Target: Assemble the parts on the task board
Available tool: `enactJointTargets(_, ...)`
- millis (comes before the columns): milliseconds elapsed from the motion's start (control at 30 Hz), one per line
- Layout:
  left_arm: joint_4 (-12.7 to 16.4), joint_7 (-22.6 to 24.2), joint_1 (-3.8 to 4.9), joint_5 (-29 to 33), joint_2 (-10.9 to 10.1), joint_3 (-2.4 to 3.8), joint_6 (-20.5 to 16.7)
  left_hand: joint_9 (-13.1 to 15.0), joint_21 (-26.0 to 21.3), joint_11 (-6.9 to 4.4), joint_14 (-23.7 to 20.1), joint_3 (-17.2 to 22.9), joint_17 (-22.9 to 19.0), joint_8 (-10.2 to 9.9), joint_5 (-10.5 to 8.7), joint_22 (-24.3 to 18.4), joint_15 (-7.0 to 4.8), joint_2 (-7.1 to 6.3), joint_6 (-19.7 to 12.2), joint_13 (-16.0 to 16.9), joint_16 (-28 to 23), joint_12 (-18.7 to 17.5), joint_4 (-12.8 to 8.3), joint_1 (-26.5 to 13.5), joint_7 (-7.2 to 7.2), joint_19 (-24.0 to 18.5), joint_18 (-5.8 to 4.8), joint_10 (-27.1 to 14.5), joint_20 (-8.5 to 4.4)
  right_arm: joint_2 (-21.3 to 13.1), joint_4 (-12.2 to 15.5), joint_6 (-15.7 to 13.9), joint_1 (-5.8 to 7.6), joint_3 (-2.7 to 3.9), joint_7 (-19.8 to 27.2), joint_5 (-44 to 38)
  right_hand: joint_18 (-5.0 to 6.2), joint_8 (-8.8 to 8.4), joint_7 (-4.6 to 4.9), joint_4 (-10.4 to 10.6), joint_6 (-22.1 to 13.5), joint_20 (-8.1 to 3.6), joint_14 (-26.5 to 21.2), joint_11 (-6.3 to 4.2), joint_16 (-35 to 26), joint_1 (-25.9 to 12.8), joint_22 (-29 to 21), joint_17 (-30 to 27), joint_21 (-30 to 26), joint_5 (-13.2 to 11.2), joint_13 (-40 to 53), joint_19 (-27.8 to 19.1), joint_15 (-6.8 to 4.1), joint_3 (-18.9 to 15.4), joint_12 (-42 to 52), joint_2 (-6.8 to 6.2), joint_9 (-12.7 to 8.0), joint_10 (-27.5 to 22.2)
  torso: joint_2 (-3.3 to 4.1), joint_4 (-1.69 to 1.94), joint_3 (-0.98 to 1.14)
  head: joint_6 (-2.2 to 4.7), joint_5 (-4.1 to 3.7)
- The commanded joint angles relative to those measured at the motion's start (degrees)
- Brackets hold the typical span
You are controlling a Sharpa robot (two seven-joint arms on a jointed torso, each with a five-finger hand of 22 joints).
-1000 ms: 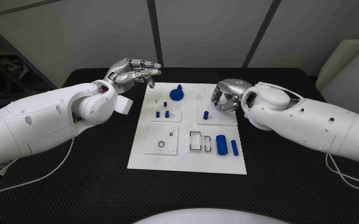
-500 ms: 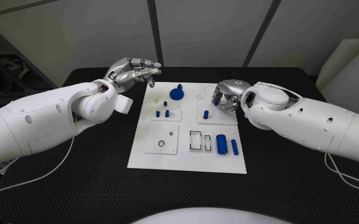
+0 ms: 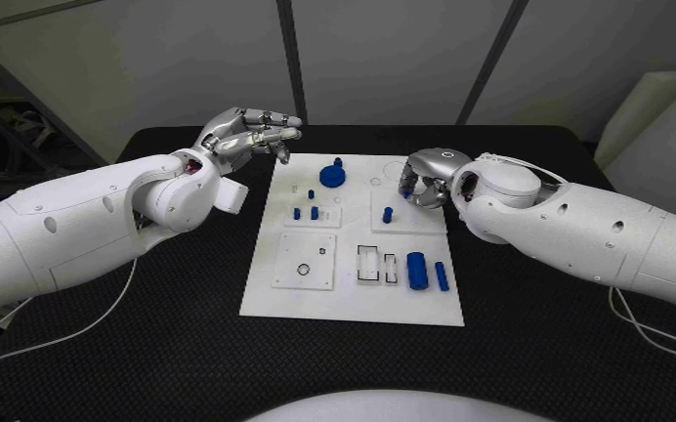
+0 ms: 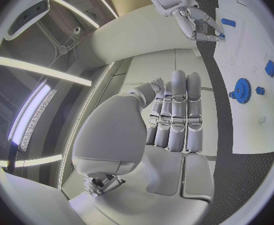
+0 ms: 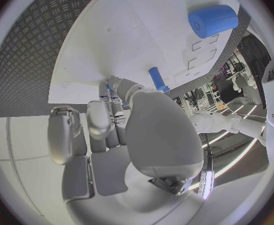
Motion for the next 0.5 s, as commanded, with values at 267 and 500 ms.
enactJointTargets(267,0.07,0.78,0.05,0.41,-0.05,0.05,0.33,-0.06,-0.30,0.13,0.35,-0.34,-0.05,-0.21,-0.21,-0.10,-0.07,0.45,-0.22,-0.03,-0.26,-0.02,0.09,-0.11,0.00,0.03,-0.62,-0.18,0.30,-0.29,0.59,-5.17,-0.17,-0.14,-1.07,-1.18,-0.74,0.69,-0.68,-1.01,2.14,-0.99,0.89,-0.72,-0.46,-0.59,10.18,-1.42,1.59,0.11,-0.28,2.88,-0.90,-0.42,-0.04,1.65,0.71,2.26,-0.07,-0.01,0.01,-0.07,0.08)
enactJointTargets(500,-0.16,0.73,0.05,0.41,-0.09,0.05,0.35,-0.09,-0.41,0.16,0.37,-0.41,-0.09,-0.28,-0.17,-0.18,-0.06,0.50,-0.28,-0.04,-0.37,-0.06,0.02,-0.03,0.02,0.08,-0.61,-0.26,0.30,-1.48,2.19,-7.10,-0.18,-0.10,-1.40,-1.32,-0.83,0.68,-0.68,-1.13,2.19,-1.03,0.88,-0.74,-0.48,-0.59,10.50,-1.51,1.91,0.23,-0.32,3.08,-0.92,-0.42,-0.07,1.77,0.74,2.35,-0.10,-0.09,0.00,-0.09,0.15)
